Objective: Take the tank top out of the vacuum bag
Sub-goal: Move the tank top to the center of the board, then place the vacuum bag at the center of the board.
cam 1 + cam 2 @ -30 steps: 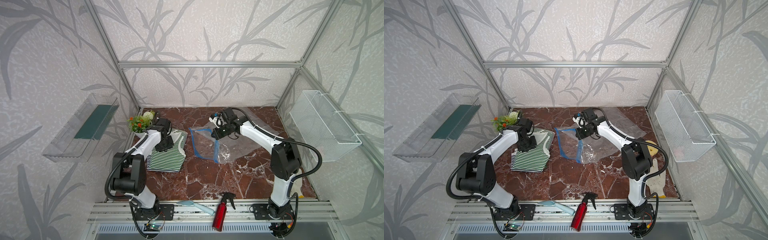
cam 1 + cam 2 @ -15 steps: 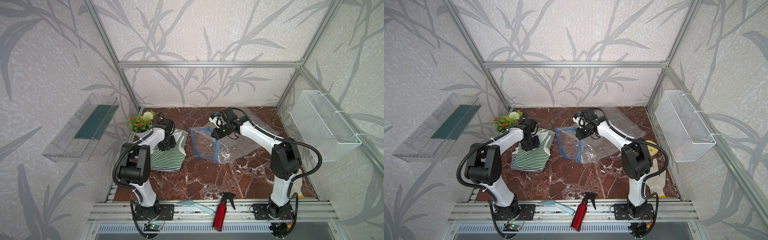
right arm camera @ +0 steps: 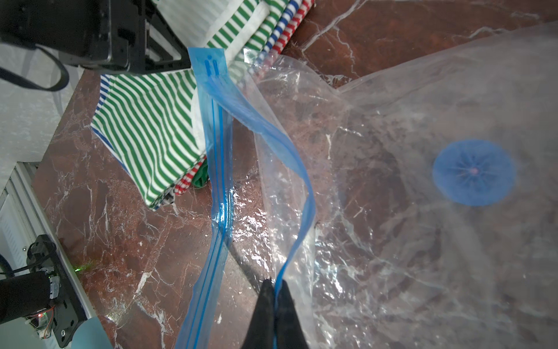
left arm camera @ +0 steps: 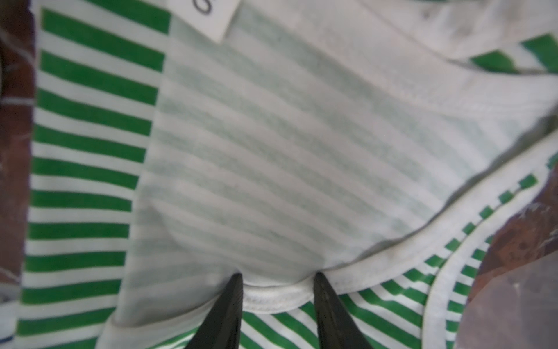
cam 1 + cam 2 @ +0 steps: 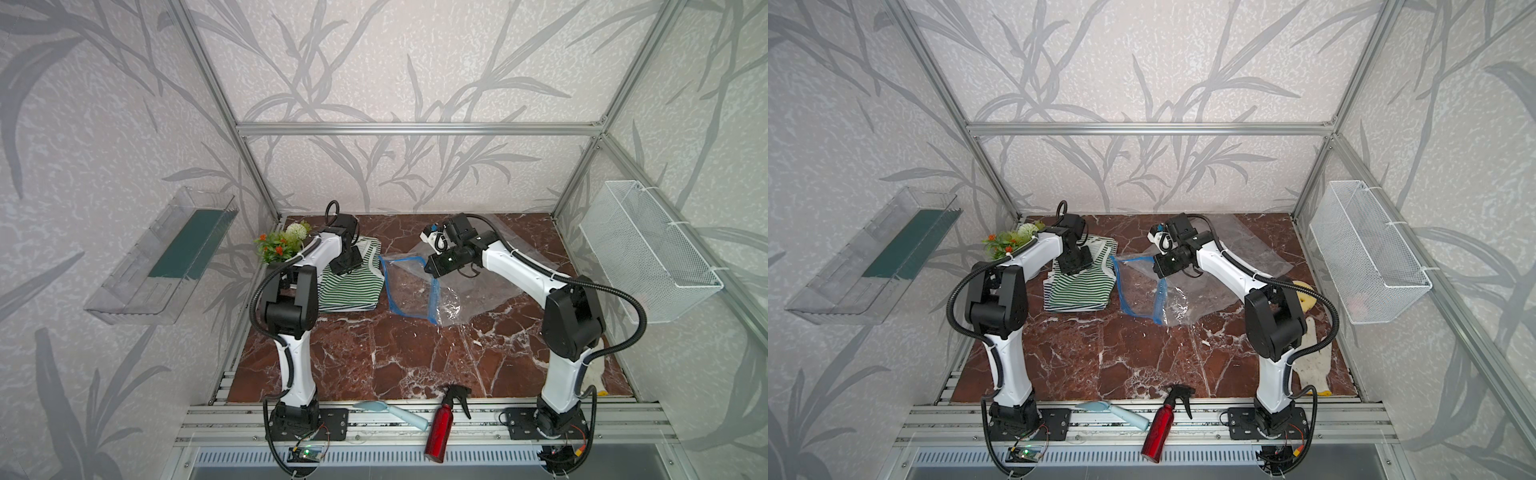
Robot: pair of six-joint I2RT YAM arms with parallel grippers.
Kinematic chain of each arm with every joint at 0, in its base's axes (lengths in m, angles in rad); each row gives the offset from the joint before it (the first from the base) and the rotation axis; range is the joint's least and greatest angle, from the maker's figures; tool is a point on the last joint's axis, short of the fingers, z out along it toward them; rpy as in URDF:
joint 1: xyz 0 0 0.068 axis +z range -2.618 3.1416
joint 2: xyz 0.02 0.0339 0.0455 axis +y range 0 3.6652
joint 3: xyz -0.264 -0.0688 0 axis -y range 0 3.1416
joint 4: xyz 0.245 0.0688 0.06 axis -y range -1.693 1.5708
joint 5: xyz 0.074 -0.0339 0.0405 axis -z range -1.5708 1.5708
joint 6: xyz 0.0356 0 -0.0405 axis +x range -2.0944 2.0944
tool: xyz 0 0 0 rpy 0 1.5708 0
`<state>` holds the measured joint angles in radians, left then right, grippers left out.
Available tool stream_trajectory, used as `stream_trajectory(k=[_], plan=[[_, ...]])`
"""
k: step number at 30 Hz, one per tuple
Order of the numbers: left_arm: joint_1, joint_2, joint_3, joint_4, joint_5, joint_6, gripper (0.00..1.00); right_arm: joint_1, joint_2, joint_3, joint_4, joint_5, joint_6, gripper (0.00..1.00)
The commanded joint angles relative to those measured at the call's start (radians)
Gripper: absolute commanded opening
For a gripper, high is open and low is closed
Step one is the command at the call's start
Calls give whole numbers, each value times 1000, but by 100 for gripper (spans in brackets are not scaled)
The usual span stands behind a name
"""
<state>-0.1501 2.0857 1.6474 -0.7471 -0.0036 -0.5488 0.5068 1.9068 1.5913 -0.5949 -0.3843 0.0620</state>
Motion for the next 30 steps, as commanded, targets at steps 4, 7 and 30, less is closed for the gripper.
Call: stream_trajectory(k=[4,7,30], plan=[[-4,110,193,-50,-55,56,41,-28,-15,88,-43,44,-3,1],[-6,48,193,-41,-71,77,41,-52,36,155,-66,63,-4,1],[-31,-914,-650,208,140,204,50,-6,493,825,-295,132,-62,2]])
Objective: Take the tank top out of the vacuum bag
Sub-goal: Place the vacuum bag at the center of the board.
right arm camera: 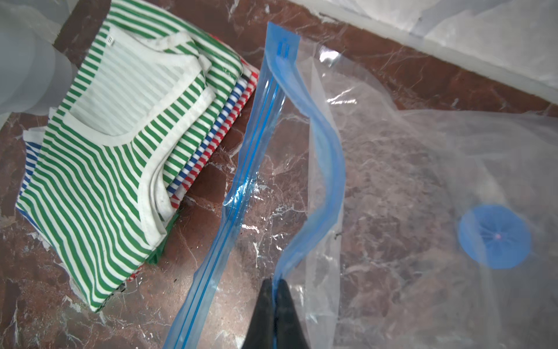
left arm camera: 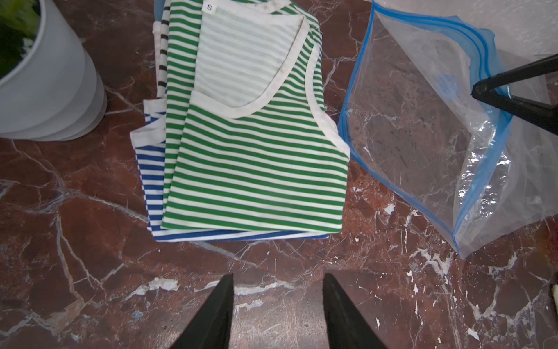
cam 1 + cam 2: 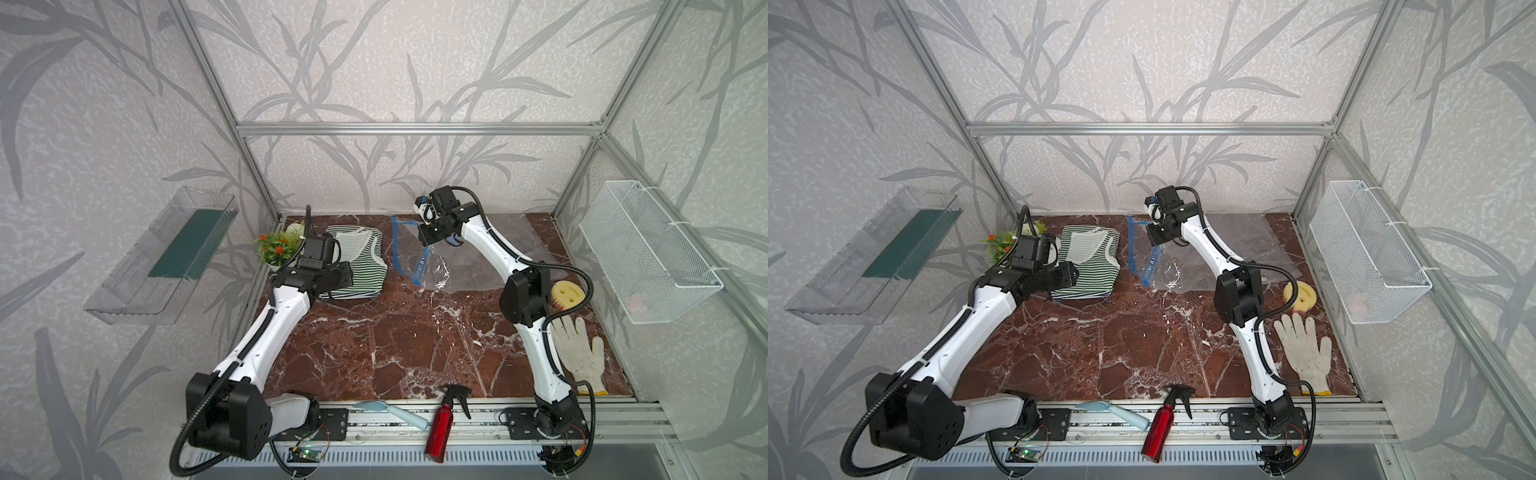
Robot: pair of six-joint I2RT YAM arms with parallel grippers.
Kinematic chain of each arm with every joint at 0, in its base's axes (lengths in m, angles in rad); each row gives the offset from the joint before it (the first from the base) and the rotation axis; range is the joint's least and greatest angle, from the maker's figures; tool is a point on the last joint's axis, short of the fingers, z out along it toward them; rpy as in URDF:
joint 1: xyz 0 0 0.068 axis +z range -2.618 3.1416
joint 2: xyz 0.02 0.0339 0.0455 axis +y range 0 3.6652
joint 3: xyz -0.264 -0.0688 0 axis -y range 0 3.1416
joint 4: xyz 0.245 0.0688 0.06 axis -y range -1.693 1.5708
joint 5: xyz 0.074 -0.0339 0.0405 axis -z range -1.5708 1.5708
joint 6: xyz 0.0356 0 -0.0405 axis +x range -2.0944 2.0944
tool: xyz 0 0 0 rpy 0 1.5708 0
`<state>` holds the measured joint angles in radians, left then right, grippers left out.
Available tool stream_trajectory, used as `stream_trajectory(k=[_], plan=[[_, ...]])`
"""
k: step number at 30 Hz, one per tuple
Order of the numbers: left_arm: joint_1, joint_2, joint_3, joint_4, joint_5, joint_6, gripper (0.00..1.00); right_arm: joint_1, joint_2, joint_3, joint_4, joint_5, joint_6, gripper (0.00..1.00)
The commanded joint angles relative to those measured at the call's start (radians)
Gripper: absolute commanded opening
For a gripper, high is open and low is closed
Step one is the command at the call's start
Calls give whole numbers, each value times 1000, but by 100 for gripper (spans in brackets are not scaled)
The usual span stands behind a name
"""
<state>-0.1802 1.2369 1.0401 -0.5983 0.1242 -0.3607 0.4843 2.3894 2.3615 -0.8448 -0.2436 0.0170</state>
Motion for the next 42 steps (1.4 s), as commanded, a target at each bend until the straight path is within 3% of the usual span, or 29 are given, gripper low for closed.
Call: stream_trajectory(k=[1,3,5,8,15,22,31,34,37,42], plan=[[-1,-80,-56,61,3,16,50,20,14,64,-49,-11,-17,2],[-1,-104,-69,49,-20,18,51,25,20,90,-60,-13,-17,7],[-1,-112,-73,39,-41,19,51,28,23,116,-75,-8,-19,22],[-1,-113,-75,30,-62,21,51,34,22,154,-92,1,-24,36],[-1,-107,-77,42,-96,-4,52,45,0,232,-131,39,-38,60],[2,-117,-68,39,-139,-10,52,61,-61,272,-144,60,-59,73],[1,-176,-43,35,-318,-50,52,58,-211,244,-189,33,-49,84],[1,-201,-65,49,-433,-62,52,32,-334,121,-179,39,-26,93],[1,-204,-88,40,-584,-92,52,-38,-529,-156,-46,6,58,99],[0,-175,-155,59,-746,-87,53,-299,-1007,-927,573,-99,339,99]])
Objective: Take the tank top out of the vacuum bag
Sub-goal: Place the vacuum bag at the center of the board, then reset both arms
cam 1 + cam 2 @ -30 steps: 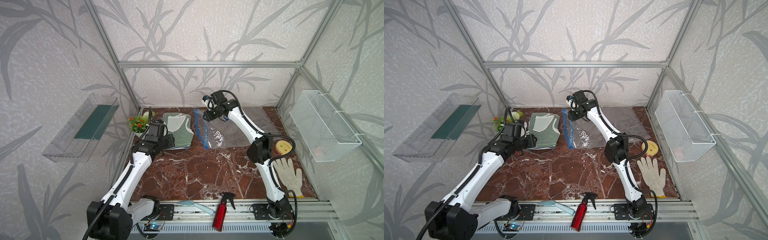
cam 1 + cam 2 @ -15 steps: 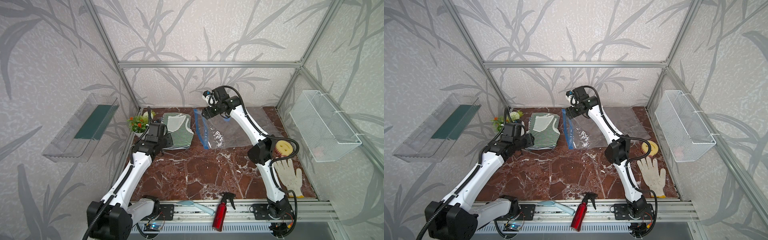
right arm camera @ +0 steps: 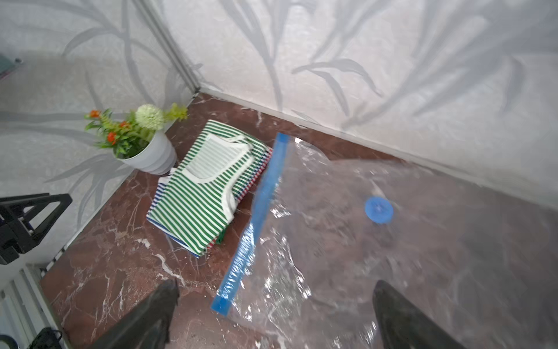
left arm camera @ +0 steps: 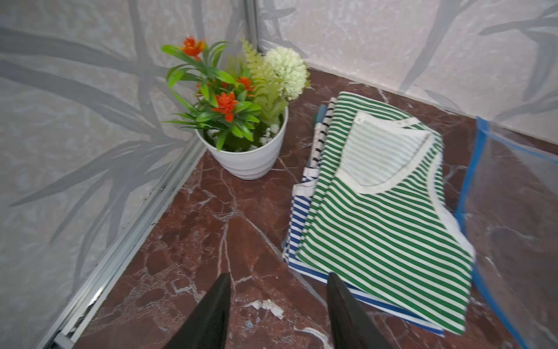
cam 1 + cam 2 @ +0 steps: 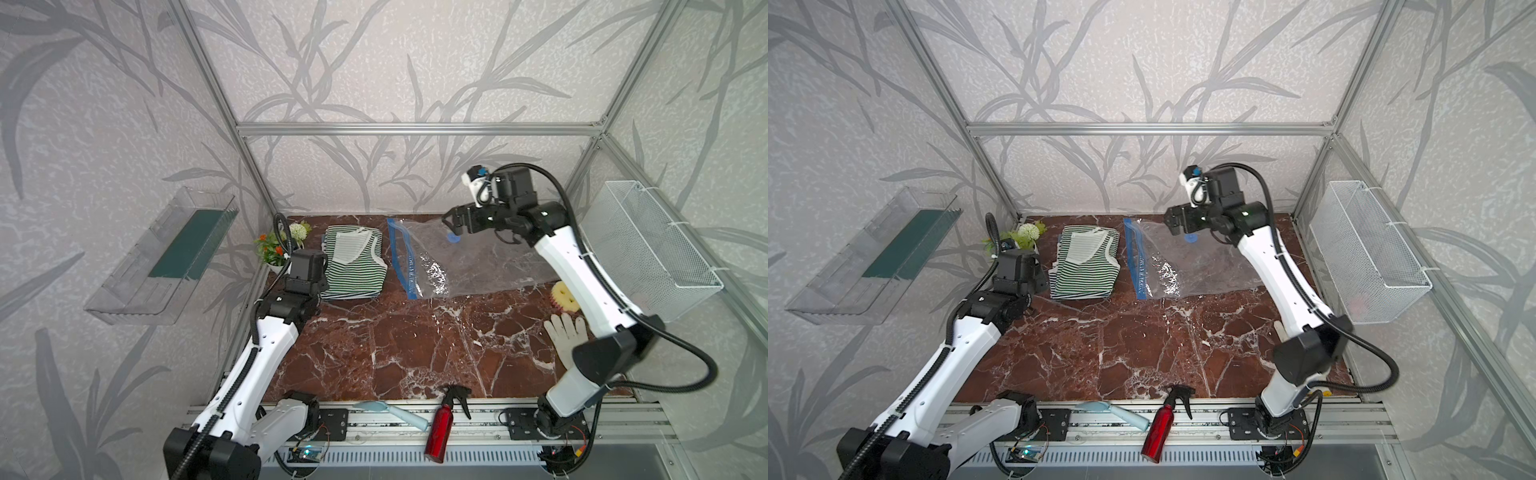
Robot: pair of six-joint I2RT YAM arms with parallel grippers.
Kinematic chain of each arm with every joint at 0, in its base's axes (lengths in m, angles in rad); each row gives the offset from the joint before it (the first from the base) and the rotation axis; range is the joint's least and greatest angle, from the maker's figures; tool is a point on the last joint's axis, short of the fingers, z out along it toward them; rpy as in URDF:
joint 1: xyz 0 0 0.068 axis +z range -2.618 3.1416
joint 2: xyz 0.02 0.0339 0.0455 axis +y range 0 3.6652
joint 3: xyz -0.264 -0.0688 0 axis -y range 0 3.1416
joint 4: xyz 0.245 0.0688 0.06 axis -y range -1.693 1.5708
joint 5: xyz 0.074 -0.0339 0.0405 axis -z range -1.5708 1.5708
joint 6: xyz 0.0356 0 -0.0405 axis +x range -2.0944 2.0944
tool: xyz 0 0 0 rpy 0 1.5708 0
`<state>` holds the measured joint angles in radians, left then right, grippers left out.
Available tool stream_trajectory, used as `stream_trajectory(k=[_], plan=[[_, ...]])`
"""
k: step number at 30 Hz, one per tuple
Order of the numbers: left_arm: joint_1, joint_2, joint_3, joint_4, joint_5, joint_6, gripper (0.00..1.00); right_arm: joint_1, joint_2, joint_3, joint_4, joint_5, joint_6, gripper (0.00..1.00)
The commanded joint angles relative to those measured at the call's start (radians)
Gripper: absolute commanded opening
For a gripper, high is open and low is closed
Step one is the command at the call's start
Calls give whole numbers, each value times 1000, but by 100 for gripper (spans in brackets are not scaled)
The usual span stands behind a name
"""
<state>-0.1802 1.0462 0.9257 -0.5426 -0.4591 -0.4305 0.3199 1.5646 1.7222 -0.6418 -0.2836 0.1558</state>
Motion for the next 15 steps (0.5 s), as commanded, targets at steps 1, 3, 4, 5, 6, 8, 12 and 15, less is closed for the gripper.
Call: stream_trajectory(k=[1,3,4,5,6,8,12,15], plan=[[1,20,-54,10,-169,-16,53,-198,-254,-407,461,-65,264,99],[1,22,-91,44,-172,-4,52,-328,-393,-611,571,-75,339,99],[1,22,-107,60,-173,-1,53,-373,-438,-670,573,-66,333,99],[0,16,-128,80,-173,-5,53,-398,-482,-720,555,-45,294,99],[0,9,-155,104,-176,-12,53,-407,-511,-754,526,-19,244,99],[-1,-9,-224,177,-186,1,53,-406,-541,-801,461,2,166,99],[-1,11,-437,535,-249,118,52,-407,-586,-991,495,105,122,99],[-1,96,-471,641,-236,184,52,-405,-615,-1188,678,171,30,99]])
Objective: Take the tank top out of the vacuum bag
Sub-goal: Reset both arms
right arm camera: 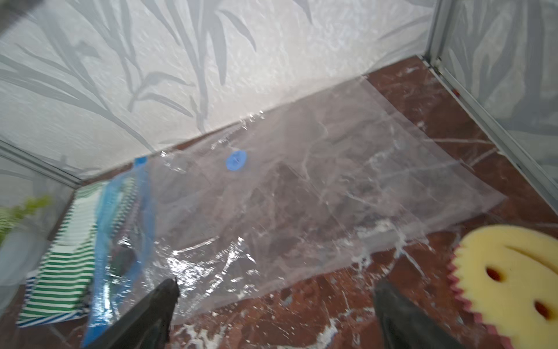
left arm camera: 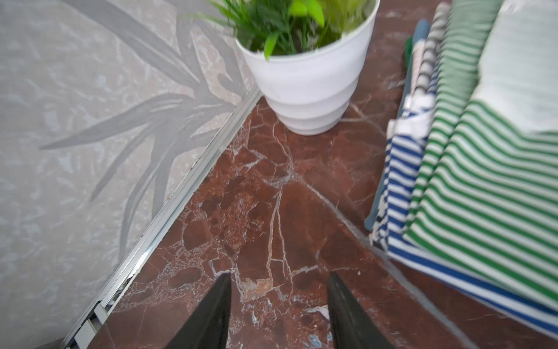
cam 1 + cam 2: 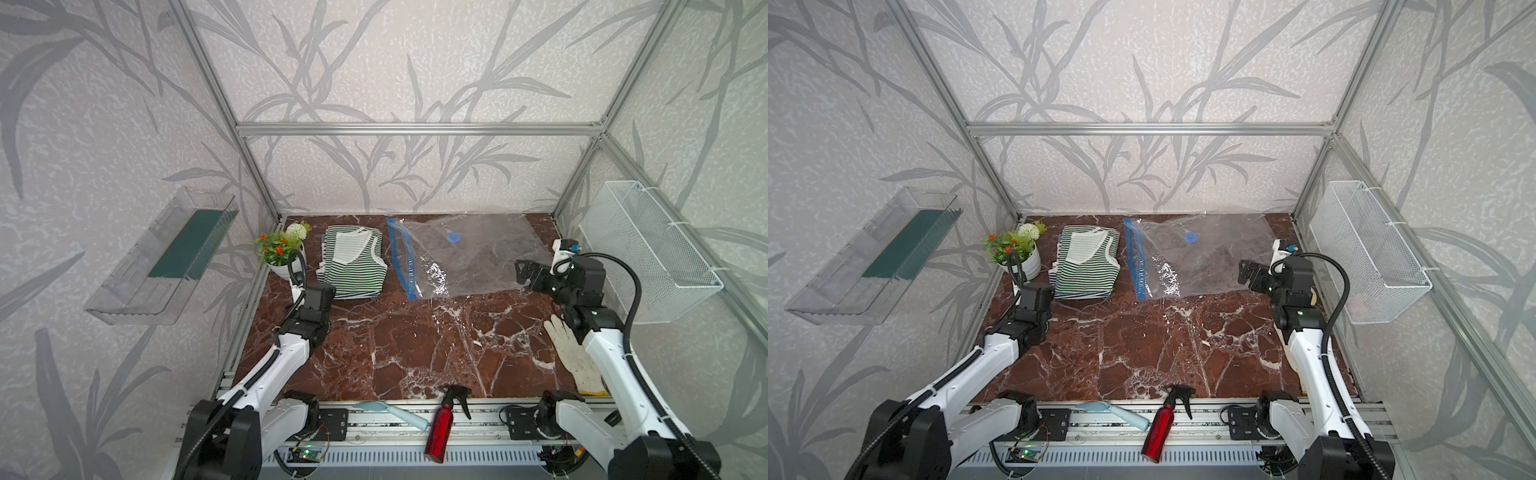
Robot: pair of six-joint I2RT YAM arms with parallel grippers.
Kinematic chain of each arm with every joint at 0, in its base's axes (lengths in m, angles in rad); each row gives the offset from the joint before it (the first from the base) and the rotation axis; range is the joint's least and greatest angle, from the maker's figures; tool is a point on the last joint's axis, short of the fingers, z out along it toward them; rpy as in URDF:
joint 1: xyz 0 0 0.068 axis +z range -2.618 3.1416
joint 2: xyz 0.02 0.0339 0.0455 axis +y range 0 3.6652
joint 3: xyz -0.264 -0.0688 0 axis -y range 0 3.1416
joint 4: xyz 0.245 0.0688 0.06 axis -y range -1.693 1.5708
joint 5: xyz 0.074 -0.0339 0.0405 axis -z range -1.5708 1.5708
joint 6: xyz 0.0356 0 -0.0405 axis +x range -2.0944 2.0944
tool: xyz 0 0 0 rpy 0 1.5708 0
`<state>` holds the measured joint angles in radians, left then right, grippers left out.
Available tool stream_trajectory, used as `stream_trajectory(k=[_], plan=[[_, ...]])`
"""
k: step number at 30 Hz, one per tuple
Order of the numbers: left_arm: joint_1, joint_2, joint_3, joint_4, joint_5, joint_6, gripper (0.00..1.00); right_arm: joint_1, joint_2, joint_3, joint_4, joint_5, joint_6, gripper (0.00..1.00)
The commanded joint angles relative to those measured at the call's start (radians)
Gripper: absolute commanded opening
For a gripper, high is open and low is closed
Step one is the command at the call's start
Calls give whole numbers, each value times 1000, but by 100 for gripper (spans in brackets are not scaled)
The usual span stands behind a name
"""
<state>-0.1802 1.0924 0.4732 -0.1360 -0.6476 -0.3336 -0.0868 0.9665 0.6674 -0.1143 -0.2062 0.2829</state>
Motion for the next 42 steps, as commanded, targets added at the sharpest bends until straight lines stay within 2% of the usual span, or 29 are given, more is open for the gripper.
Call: stream_trajectory(k=[1,3,5,7,9,12,14,15,17,19,20,21,22,24,25,26,27,30,32,34,42], plan=[[0,77,-32,282,-55,104,52,2,-14,-209,232,116,-118,99],[2,124,-33,386,-83,152,52,4,34,-363,482,113,-178,99],[7,151,-59,530,-5,223,52,38,106,-440,689,136,-201,99],[17,183,-72,639,104,271,52,102,148,-394,658,178,-280,99],[29,222,-85,760,216,302,52,171,244,-376,762,221,-362,99],[54,296,-86,872,326,377,51,185,337,-383,947,160,-363,99],[89,375,-122,1027,336,356,51,190,408,-388,1060,116,-376,99],[138,391,-136,1045,385,299,51,191,442,-382,1075,104,-390,99],[192,446,-153,1138,455,262,51,191,528,-381,1167,107,-394,99],[201,427,-106,997,523,280,51,188,638,-341,1222,118,-382,99],[204,413,-65,911,566,292,51,178,594,-290,1053,121,-378,99],[205,432,-59,938,572,296,52,154,550,-219,831,117,-334,99],[212,428,-60,923,578,285,53,142,545,-219,815,96,-323,99],[214,428,-57,921,578,286,72,142,631,-294,1121,82,-332,99],[214,424,-53,902,579,286,94,142,602,-279,1042,90,-338,99],[214,423,-54,906,578,287,99,144,568,-246,926,85,-353,99],[214,425,-55,907,580,286,99,145,563,-245,905,88,-355,99],[214,422,-53,902,579,287,99,148,612,-297,1096,90,-342,99],[214,422,-53,903,579,288,99,148,584,-288,1025,90,-350,99],[212,422,-52,903,579,287,99,149,614,-289,1080,84,-347,99],[214,423,-54,905,579,286,99,150,611,-294,1084,51,-361,99]])
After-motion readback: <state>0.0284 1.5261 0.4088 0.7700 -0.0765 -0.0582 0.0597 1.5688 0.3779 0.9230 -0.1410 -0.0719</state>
